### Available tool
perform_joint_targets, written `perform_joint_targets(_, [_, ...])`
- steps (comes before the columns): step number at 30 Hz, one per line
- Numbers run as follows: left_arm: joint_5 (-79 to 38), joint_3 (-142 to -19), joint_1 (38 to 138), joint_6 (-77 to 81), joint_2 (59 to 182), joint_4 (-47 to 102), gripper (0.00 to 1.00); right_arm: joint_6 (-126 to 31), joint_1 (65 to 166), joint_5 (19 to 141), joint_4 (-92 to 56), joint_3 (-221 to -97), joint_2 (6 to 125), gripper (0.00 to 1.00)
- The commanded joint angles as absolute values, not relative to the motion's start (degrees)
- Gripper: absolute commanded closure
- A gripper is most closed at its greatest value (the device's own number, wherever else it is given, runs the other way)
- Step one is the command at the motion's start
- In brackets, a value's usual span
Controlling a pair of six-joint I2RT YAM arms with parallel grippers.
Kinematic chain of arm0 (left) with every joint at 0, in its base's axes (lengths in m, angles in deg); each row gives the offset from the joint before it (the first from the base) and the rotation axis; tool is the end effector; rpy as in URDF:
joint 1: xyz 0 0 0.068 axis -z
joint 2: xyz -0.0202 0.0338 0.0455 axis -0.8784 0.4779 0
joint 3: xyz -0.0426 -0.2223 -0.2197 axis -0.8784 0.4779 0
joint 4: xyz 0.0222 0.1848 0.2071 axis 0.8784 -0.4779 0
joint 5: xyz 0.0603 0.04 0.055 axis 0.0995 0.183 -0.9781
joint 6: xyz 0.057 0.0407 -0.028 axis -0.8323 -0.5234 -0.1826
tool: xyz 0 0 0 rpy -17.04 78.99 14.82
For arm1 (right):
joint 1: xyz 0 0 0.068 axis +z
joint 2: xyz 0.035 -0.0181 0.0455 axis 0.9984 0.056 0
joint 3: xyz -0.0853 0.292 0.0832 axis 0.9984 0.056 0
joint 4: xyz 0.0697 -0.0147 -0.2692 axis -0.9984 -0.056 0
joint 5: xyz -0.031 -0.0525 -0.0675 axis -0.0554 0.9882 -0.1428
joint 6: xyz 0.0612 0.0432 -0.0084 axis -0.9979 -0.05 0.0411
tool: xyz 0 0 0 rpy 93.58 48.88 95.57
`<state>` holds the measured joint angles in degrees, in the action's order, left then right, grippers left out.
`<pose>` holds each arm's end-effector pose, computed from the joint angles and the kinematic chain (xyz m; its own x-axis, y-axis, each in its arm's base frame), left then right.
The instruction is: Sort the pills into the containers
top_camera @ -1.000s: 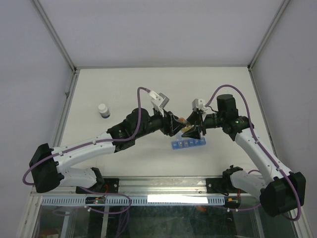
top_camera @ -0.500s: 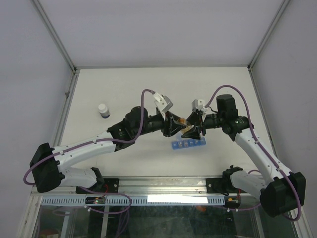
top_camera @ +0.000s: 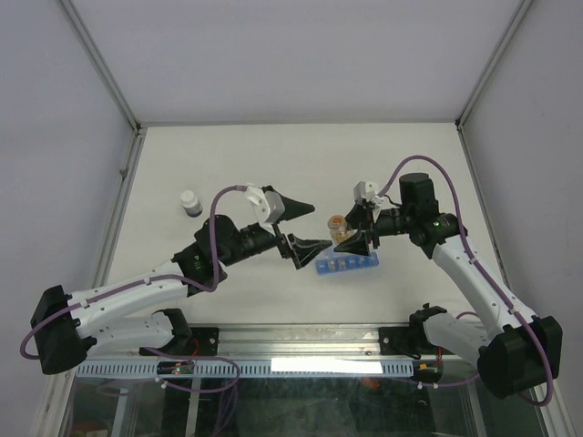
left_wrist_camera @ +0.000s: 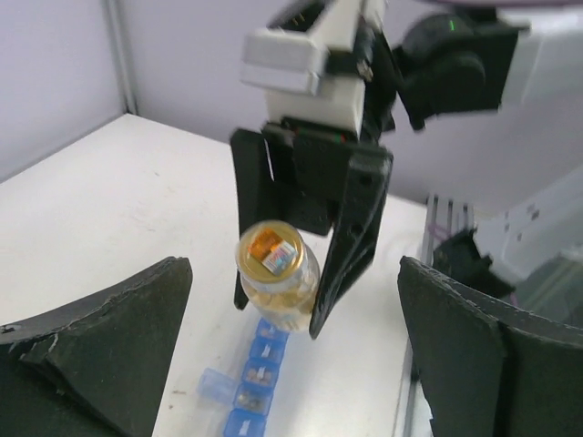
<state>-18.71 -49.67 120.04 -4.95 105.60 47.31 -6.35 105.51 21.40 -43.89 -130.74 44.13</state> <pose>0.1319 -0.2373 0.3611 -0.0367 -0.0770 -0.9964 0.9309 0.3600 -0.0621 0.1826 0.1233 0.3194 -0.0398 -0.2538 -0.9664 -0.9992 0.0128 0.0378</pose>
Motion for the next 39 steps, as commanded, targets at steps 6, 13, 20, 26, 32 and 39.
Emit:
perform_joint_targets(6, [-33.12, -55.62, 121.3, 10.17, 108.13, 44.74, 0.09, -6.91, 105.33, 21.02, -41.63, -132.08, 43.55, 1.0])
perform_joint_targets(13, [-35.05, -60.77, 122.92, 9.38, 112.27, 39.26, 0.15, -6.79, 105.33, 21.03, -41.71, -132.08, 43.64, 1.0])
perform_joint_targets(20, [-33.76, -63.17, 123.8, 8.84, 115.09, 37.47, 0.27, -6.71, 105.33, 21.11, -41.72, -132.08, 43.73, 1.0])
perform_joint_targets(26, [-34.07, -63.99, 124.26, 8.69, 116.49, 36.48, 0.32, -6.7, 105.33, 21.11, -41.72, -132.08, 43.64, 1.0])
perform_joint_targets(32, [-33.61, -64.23, 124.29, 8.52, 117.12, 36.15, 0.4, -6.72, 105.33, 21.14, -41.76, -132.08, 43.66, 1.0])
perform_joint_targets(39, [-33.74, -64.26, 124.29, 7.78, 117.29, 35.75, 0.77, -6.75, 105.34, 21.05, -41.8, -132.04, 43.47, 1.0])
